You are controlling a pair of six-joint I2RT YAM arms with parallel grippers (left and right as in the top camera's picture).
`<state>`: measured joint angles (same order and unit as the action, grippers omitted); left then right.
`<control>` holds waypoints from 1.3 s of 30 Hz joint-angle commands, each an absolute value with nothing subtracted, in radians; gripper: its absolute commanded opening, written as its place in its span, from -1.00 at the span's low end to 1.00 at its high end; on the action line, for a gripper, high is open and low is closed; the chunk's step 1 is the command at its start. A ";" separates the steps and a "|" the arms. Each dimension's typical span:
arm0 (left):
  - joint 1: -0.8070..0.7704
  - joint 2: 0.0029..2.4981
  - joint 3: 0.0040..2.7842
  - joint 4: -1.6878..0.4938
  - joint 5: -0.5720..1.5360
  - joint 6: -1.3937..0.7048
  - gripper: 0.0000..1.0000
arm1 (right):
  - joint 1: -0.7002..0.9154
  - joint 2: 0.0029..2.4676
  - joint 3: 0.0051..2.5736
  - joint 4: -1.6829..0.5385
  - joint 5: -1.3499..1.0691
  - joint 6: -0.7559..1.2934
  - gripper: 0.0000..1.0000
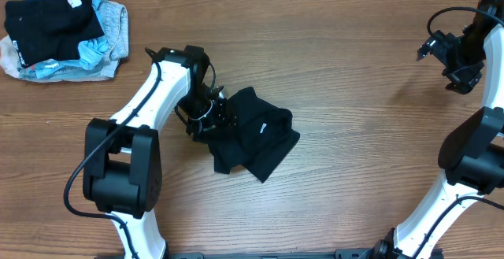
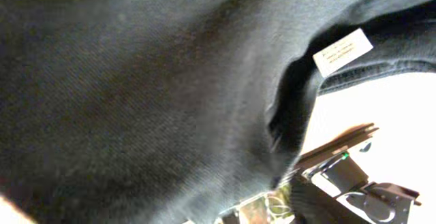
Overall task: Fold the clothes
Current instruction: 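Press the folded bundle down with the left gripper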
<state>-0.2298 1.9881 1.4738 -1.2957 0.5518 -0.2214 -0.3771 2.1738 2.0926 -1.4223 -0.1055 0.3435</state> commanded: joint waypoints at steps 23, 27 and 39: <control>-0.242 1.969 1.300 -1.044 0.455 -0.348 0.66 | -0.374 2.159 2.114 -1.419 -0.110 0.344 1.00; -0.242 1.969 1.300 -1.044 0.471 -0.347 0.23 | -0.374 2.159 2.114 -1.419 -0.110 0.344 1.00; -0.242 1.967 1.358 -1.111 0.577 -0.308 -0.91 | -0.374 2.159 2.114 -1.419 -0.110 0.344 1.00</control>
<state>-0.2363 1.9869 1.3121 -1.0798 0.5140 -0.3367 -0.3771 2.1738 2.0926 -1.4223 -0.1047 0.3435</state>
